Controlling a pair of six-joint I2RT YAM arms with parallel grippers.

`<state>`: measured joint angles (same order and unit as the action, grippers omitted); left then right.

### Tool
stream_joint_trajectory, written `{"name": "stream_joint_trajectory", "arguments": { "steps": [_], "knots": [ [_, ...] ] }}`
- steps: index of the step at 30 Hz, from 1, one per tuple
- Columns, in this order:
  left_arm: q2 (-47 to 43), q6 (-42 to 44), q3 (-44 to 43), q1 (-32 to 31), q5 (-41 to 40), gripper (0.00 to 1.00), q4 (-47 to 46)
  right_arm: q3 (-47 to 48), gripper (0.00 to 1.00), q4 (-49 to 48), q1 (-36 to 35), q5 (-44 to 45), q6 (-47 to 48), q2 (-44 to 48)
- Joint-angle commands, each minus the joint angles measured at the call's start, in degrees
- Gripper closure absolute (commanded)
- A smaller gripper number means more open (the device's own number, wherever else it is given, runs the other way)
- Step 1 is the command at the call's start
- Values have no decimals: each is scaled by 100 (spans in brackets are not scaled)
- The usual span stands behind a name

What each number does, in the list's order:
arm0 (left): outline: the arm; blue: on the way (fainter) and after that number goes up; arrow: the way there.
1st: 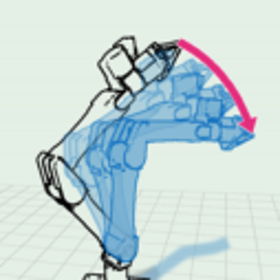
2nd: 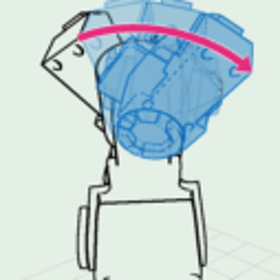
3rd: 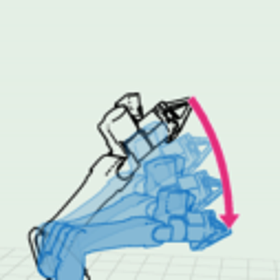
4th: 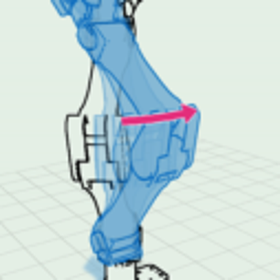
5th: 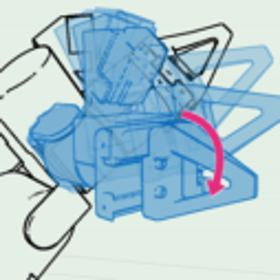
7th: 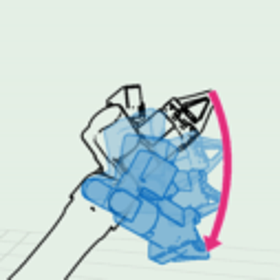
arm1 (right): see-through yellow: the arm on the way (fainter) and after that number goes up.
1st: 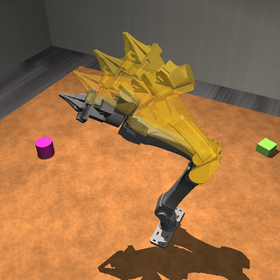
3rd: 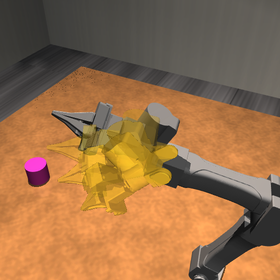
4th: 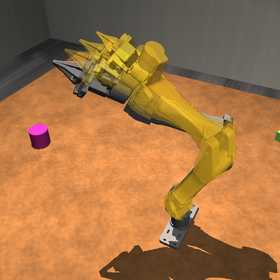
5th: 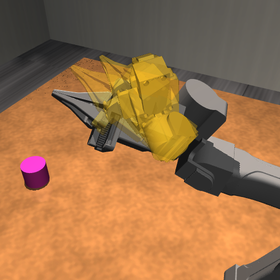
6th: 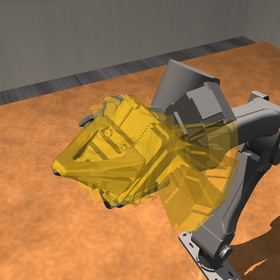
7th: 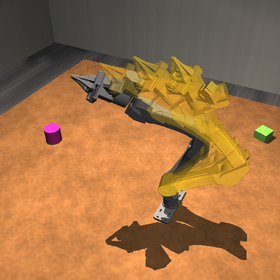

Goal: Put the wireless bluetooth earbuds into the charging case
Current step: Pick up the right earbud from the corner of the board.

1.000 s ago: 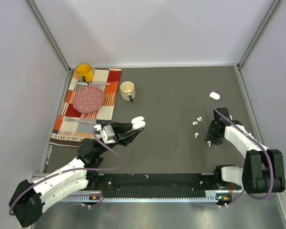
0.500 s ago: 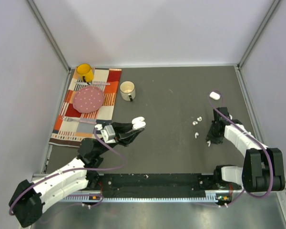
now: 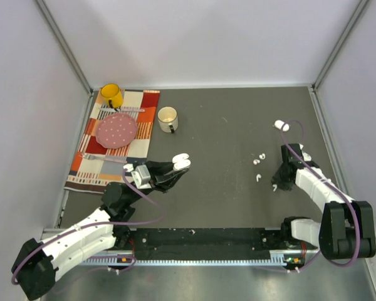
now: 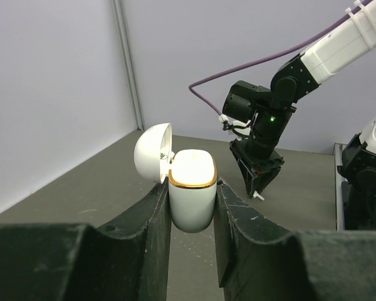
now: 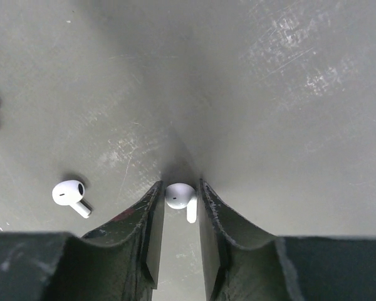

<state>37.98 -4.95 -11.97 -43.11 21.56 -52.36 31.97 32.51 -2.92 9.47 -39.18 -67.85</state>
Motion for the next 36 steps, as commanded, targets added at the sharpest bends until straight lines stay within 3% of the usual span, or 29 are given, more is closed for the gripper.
{"name": "stream_joint_trajectory", "arguments": {
  "steps": [1,6,17,36],
  "knots": [
    [-80,56,-60,-22,-64,100,-161,-33,69,-263,-42,318,-170,176],
    [-97,64,-34,-13,-73,100,-169,-15,61,-254,-51,178,287,150],
    [-97,56,-16,-13,-73,100,-169,161,60,-158,-51,-174,964,44],
    [-124,56,-7,-4,-91,100,-125,293,76,-140,-42,-262,1070,-299]
  ]
}}
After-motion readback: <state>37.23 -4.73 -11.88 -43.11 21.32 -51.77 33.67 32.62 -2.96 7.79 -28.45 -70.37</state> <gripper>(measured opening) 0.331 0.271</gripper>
